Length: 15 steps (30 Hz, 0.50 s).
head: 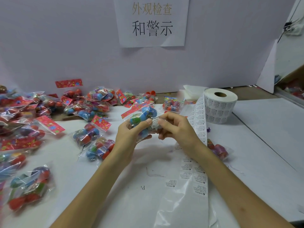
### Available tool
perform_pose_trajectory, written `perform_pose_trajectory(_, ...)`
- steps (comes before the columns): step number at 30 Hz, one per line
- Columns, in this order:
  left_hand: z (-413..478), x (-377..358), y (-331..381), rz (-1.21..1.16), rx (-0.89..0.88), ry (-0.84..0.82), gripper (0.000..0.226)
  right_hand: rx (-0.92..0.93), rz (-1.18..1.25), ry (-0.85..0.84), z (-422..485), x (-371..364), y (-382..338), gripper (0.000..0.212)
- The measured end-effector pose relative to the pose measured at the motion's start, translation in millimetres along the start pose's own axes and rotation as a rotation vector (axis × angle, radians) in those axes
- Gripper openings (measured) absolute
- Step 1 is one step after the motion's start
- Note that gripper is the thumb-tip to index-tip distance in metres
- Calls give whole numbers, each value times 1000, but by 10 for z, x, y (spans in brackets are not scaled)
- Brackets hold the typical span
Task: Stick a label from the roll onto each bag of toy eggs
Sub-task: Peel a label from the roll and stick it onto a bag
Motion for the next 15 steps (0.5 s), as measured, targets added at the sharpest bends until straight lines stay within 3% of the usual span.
perform_pose_trajectory(3, -2, -8, 0, 55, -9, 17, 46, -36, 32, 13, -5, 3, 12, 19)
perform_pose_trajectory(7, -20, -31, 3, 86, -25, 0, 64, 9, -88, 82, -4, 34, 33, 13)
perform_pose_trajectory(15, -8, -21, -4, 64, 19, 10, 52, -40, 20, 34, 4, 34, 16, 17)
Point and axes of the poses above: each hand's wrist, its own z-axis towards the middle knuckle, its own x-axis out of the back of the hand, y = z × x, the point moved 3 cm from there along z, towards the middle knuckle, and after that the axes turned 9 degrees about -z, right-handed, at the moved point
